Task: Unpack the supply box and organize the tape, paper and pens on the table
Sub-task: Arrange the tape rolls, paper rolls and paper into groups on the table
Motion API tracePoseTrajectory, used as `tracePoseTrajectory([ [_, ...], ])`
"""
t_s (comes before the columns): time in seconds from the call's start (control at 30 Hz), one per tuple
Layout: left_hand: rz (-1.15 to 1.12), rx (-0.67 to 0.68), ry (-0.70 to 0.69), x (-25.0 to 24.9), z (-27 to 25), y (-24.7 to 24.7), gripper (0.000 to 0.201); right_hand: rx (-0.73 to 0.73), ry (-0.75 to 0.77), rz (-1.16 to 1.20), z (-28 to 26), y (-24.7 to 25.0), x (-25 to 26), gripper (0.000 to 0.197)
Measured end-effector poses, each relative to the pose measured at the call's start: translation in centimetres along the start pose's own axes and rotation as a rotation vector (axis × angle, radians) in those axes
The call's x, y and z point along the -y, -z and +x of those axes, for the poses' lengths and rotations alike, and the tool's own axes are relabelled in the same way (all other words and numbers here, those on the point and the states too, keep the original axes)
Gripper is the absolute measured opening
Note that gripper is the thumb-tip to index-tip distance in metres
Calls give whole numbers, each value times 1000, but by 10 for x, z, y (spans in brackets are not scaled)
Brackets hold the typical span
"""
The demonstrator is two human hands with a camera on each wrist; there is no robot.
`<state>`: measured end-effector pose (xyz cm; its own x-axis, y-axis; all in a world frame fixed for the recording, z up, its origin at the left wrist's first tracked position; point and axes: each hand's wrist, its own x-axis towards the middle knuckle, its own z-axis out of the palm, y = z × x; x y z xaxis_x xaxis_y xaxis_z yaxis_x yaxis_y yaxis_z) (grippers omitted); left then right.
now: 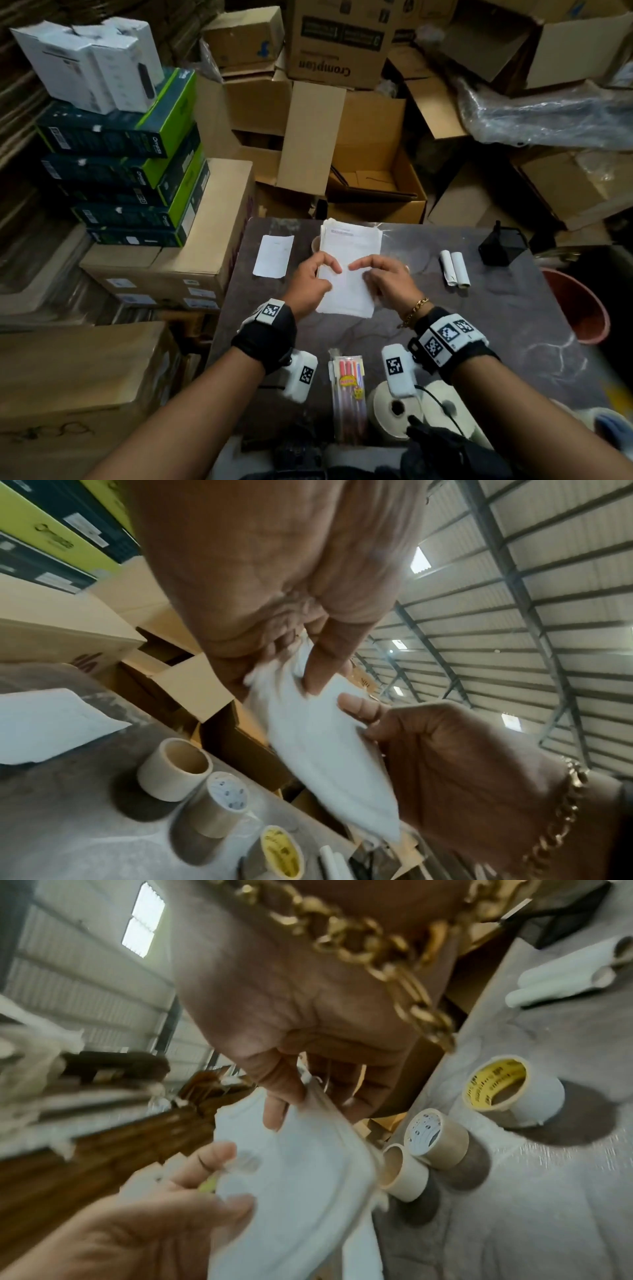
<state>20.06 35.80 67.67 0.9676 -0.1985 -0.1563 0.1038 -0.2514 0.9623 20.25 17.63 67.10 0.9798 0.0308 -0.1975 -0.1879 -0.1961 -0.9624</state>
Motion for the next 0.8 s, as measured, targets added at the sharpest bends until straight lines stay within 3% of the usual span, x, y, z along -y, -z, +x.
tracePoseTrajectory([
  [0.13,347,-15,-43,40,12,19,41,49,167,-483,11,-29,-24,43],
  [0.23,547,-23,-66,84,17,19,40,-37,235,-642,20,-51,-60,42],
  [0.47,594,69,-45,162,23,8,38,-71,159,-641,23,-73,-126,29],
  [0.6,582,149,30,174,29,0,36,11,40,-620,30,-79,-144,36],
  [0.7,632,158,-25,185,30,-6,39,-44,9,-643,30,-82,-158,34],
  [0.8,640,211,10,194,29,-7,39,48,-107,-656,33,-83,-160,36],
])
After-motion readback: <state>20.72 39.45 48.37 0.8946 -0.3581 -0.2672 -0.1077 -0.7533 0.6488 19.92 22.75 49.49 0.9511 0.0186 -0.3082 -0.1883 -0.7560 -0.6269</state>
